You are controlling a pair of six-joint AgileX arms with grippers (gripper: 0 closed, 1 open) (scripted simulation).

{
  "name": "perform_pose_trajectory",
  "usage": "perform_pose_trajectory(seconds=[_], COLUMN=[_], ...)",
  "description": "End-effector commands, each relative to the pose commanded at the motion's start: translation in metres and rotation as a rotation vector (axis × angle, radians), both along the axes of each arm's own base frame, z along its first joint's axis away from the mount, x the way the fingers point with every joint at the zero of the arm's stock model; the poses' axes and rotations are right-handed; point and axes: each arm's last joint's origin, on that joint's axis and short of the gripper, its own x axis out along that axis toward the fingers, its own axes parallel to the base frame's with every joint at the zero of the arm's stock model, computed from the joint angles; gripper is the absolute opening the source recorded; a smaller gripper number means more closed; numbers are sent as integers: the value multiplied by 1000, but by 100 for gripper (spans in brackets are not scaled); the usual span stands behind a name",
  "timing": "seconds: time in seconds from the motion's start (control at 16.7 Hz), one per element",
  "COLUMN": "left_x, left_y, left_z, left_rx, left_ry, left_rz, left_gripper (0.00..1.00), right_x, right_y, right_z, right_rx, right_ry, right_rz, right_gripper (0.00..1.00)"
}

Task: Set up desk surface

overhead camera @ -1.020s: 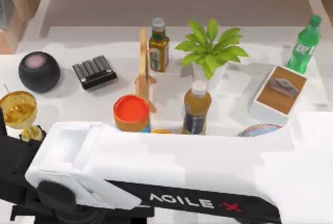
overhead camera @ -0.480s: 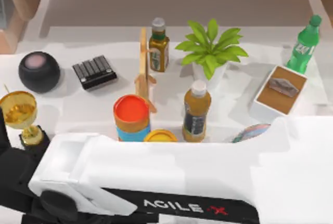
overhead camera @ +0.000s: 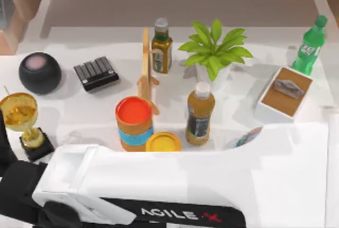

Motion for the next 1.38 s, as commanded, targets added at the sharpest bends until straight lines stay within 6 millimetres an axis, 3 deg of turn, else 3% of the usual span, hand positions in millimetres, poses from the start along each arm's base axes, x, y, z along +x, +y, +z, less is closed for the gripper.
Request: perform_pose_trajectory(seconds=[0.72, 1.38], left_x=[0, 0], left_y=[0, 0], left_z=[0, 0], left_rx=[0, 0], left_ry=[0, 0], left_rz=[0, 0], left_gripper=[100, 100], right_x=[0, 0], right_y=[0, 1], right_z=[0, 3], right_rx=[0, 11], right_ry=[0, -4], right_rz=[0, -5], right_gripper=[98, 100])
